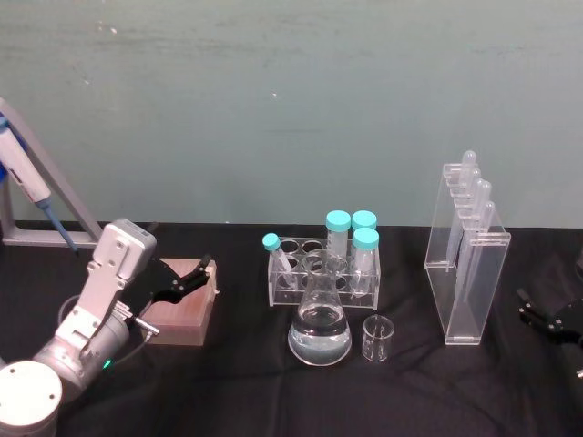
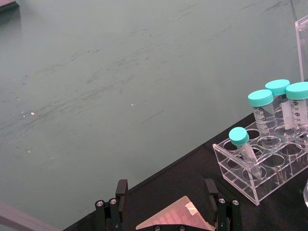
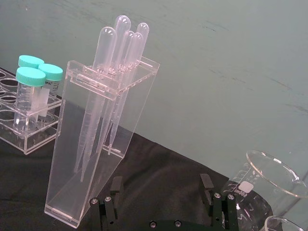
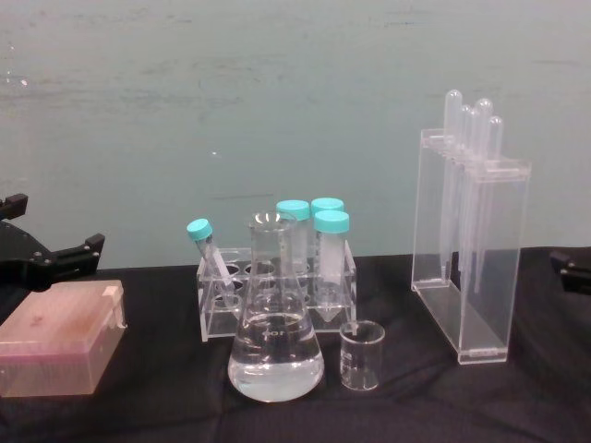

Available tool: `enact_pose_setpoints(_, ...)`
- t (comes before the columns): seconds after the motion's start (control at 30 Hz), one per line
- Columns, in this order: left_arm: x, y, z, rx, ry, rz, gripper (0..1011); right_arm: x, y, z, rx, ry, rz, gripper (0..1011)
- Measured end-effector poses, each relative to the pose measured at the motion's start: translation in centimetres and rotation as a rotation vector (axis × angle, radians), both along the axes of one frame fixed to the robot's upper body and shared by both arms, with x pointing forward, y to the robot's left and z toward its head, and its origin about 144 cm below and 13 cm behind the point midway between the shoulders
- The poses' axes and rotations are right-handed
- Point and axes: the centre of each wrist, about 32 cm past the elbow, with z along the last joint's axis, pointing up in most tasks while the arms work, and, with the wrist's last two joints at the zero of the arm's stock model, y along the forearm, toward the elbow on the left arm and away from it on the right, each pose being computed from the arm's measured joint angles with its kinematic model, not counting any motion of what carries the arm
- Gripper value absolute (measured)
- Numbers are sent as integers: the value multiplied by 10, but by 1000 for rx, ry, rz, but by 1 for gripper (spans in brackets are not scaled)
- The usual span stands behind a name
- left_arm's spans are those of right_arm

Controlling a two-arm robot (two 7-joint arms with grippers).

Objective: Place the experimental apparatus aside using one hand.

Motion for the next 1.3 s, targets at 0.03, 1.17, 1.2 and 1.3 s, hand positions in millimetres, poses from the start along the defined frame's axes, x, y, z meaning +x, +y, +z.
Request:
enact_pose_setpoints(0.03,0,0,0,0,0,0,1000,0,0,0,0,0,0,1000)
enact_pose_setpoints(1.17,0,0,0,0,0,0,1000,0,0,0,0,0,0,1000)
enact_pose_setpoints(1.2,0,0,0,0,0,0,1000,0,0,0,0,0,0,1000)
enact_pose_setpoints(1.3,0,0,0,0,0,0,1000,0,0,0,0,0,0,1000)
